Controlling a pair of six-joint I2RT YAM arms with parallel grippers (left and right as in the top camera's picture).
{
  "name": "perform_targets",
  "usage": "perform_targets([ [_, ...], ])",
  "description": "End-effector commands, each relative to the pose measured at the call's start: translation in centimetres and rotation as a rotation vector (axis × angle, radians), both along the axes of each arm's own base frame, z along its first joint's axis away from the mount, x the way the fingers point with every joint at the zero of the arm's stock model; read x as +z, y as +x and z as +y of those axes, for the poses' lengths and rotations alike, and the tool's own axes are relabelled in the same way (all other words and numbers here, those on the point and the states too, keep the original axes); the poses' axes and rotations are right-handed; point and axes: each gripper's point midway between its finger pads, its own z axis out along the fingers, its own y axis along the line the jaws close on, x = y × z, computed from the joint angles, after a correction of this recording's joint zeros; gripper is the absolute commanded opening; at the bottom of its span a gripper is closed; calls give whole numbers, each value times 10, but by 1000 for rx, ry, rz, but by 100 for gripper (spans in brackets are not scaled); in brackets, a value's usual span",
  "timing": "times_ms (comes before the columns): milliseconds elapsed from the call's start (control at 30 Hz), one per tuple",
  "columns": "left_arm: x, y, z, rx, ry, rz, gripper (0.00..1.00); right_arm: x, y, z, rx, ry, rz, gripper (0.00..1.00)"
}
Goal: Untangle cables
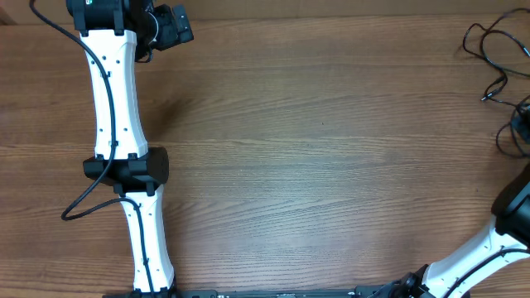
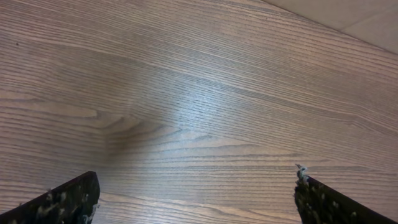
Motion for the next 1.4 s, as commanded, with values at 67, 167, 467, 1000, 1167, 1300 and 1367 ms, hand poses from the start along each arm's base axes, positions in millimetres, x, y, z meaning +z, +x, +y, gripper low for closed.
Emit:
perform_targets([
  [67, 23, -5, -5, -2, 6, -53, 100, -33, 1, 0, -10, 33, 27, 45],
  [167, 23, -5, -5, -2, 6, -53, 100, -35, 16, 5, 67, 40, -2, 44],
  [467, 23, -5, -5, -2, 6, -53, 100, -25, 55, 22, 169, 13, -92, 47],
  [1000, 23, -5, -5, -2, 6, -53, 100, -36, 67, 34, 232, -87, 8, 51],
  [1167, 23, -5, -5, -2, 6, -53, 100, -51, 64, 35, 232, -69, 32, 40],
  [1300, 23, -5, -5, -2, 6, -53, 100, -49, 66, 34, 232, -76, 23, 44],
  [1367, 22, -5, -5, -2, 6, -53, 100, -48, 68, 33, 250, -89, 26, 4],
])
